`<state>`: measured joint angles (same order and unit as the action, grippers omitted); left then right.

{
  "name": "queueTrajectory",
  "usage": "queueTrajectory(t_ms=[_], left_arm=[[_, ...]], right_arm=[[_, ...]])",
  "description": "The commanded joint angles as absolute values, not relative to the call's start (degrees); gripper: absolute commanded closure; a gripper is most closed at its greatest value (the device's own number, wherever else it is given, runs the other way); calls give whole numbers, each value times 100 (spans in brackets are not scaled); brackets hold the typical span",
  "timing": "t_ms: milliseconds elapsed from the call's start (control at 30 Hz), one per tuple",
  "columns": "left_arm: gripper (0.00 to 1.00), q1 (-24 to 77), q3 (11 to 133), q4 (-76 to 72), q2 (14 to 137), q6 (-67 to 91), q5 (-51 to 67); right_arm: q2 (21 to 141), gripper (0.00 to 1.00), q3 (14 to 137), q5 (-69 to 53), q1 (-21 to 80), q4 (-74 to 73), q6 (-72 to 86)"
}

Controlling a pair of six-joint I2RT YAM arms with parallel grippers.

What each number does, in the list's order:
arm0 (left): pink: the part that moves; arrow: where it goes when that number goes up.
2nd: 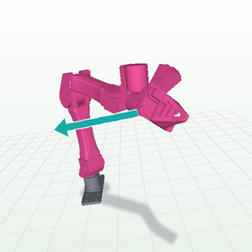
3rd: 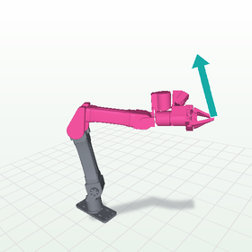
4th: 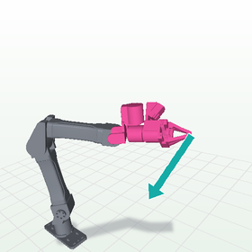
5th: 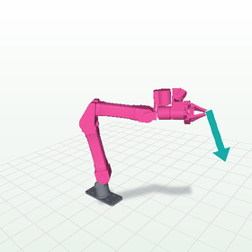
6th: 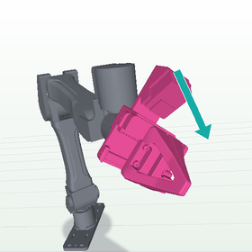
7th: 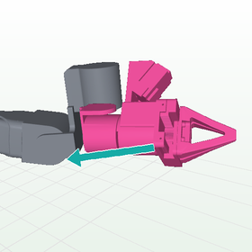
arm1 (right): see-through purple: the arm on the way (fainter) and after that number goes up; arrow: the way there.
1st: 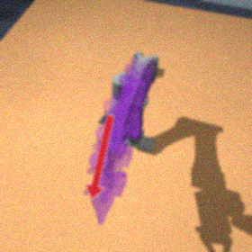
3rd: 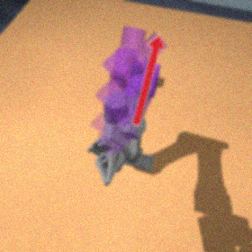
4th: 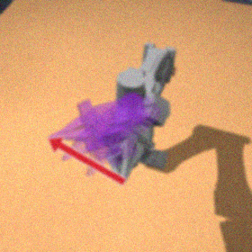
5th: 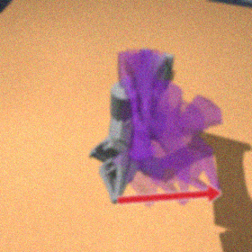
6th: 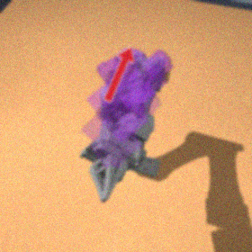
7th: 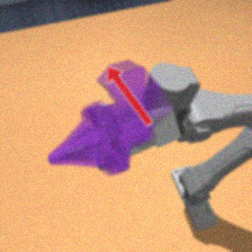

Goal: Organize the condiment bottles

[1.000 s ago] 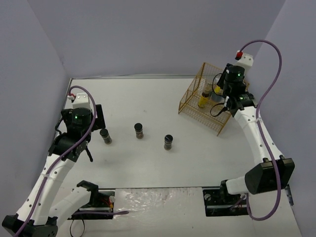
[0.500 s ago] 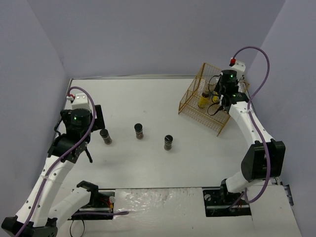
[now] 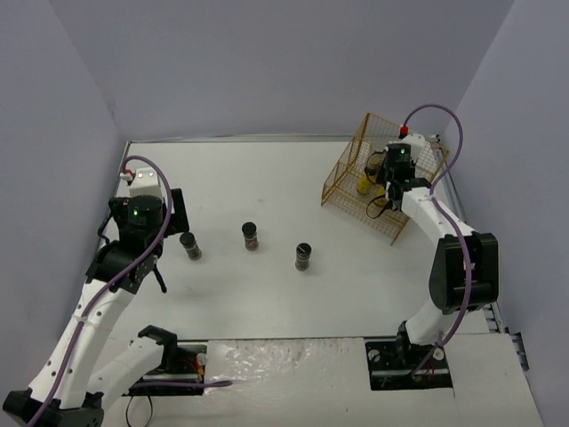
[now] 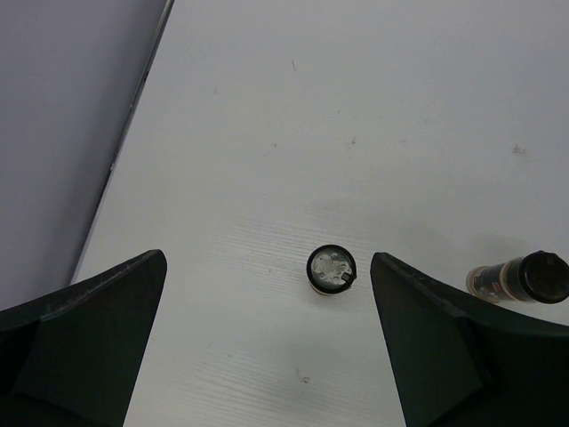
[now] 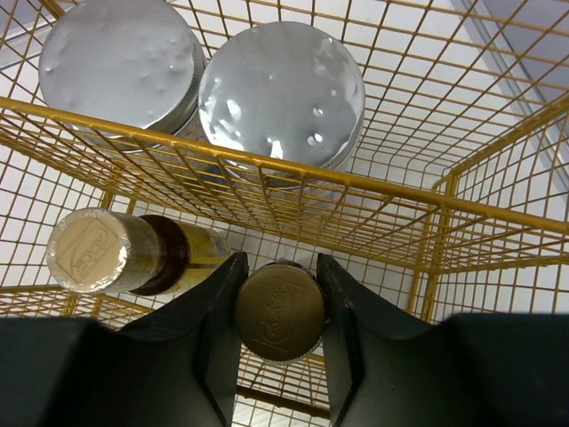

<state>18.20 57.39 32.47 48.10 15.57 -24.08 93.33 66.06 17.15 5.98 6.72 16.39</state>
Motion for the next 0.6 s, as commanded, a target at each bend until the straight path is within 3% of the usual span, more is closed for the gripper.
queueTrajectory(t_ms=[0,67,233,567], left_arm=[[3,1793,5854,2900,4822,1494,-2482],[3,1790,5854,2900,4828,1494,-2487],[3,1784,5861,2900,4854,1503,-2450],[3,1784,5866,2904,4934,1503,-2378]], right_arm=[[9107,52,6671,1673,627,1237,1594],[8966,37,6671,1616,644,1177,1565],[8232,19,6668,1320,681,866,1436],[6787,8,6026,-845,1384,504,772]])
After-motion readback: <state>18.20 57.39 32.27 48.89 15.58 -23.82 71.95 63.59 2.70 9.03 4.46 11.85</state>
